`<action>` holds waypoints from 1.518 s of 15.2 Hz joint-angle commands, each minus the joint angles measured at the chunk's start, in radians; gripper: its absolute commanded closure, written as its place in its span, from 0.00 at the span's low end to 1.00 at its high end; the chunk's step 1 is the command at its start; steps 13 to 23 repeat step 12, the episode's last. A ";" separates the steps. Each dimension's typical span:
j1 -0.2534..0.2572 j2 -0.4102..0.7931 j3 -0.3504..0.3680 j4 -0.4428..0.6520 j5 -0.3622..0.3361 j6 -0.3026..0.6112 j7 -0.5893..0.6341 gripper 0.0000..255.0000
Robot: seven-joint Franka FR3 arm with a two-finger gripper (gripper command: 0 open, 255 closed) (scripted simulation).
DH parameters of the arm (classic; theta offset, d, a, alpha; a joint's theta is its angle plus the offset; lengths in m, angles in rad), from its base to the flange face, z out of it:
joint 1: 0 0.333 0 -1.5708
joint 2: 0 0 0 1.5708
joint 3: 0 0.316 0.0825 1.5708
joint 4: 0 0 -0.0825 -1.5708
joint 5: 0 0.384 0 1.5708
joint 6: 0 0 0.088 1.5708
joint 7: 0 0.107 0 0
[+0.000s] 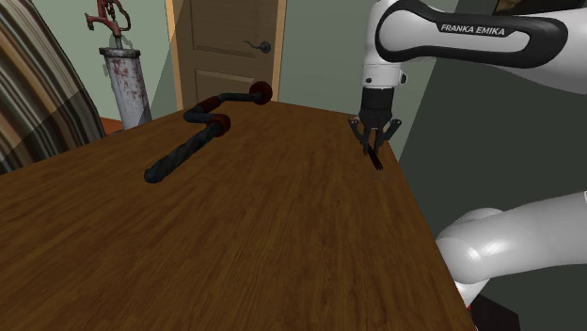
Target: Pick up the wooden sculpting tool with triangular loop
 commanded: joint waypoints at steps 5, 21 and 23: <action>-0.003 0.025 -0.003 0.097 -0.005 -0.073 0.000 1.00; -0.006 0.052 -0.005 0.188 -0.008 -0.137 0.000 1.00; -0.006 0.052 -0.005 0.188 -0.008 -0.137 0.000 1.00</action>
